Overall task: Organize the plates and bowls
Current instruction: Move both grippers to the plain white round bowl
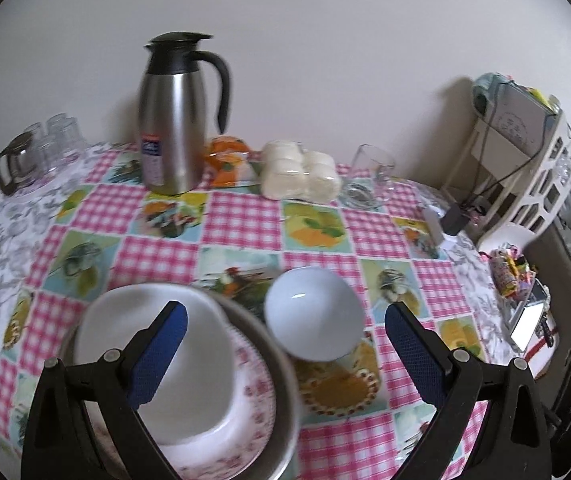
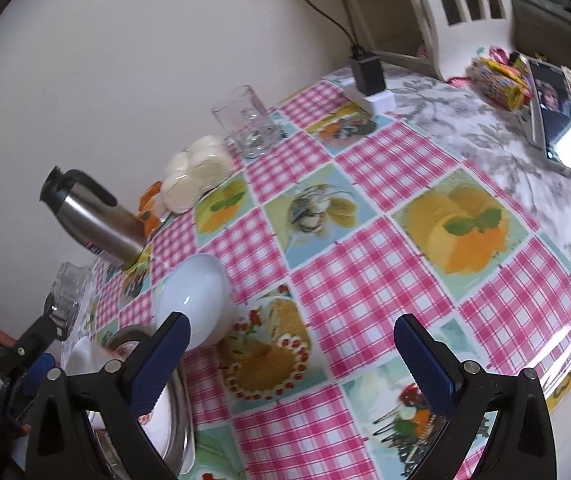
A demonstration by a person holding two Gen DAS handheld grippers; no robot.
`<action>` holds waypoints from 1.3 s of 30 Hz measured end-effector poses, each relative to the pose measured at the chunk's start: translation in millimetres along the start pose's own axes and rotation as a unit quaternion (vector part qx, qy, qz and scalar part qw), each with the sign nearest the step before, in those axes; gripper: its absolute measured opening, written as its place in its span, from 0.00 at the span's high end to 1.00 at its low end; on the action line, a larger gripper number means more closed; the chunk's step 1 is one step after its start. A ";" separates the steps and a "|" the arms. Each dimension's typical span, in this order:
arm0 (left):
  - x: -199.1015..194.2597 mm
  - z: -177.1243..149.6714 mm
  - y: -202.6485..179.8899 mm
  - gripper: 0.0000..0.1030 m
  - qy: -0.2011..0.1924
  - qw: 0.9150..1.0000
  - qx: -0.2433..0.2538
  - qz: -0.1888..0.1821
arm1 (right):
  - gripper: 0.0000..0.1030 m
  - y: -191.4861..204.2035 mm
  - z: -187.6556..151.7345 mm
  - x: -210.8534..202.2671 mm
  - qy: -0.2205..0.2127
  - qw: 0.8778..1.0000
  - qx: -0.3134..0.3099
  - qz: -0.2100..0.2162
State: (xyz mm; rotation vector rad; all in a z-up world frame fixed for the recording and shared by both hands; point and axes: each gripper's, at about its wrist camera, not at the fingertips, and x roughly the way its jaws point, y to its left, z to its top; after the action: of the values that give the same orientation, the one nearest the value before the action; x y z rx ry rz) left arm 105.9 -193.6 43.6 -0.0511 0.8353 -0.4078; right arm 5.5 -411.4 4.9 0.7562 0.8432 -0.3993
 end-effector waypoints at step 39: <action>103.0 4.1 -29.2 0.04 0.044 0.996 0.064 0.041 | 0.13 34.2 -1.0 90.7 0.037 0.998 -0.036 0.022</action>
State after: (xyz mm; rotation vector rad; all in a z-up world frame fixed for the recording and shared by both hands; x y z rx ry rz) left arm 160.9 -259.1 -20.9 0.1197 0.8932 -0.3879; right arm 80.9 -390.0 -52.1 0.7246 0.9031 -0.3009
